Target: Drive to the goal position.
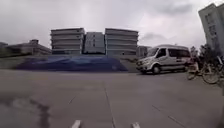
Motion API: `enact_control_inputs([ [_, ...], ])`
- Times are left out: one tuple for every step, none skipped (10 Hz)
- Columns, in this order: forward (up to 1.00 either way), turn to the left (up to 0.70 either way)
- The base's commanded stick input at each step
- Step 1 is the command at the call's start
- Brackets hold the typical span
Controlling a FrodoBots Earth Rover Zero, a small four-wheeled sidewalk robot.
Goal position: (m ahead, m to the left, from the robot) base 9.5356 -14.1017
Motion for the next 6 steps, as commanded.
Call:
enact_control_inputs([
  [0.70,-0.04],
  [0.70,-0.09],
  [0.70,-0.17],
  [0.70,-0.31],
  [0.70,-0.33],
  [0.70,-0.34],
])
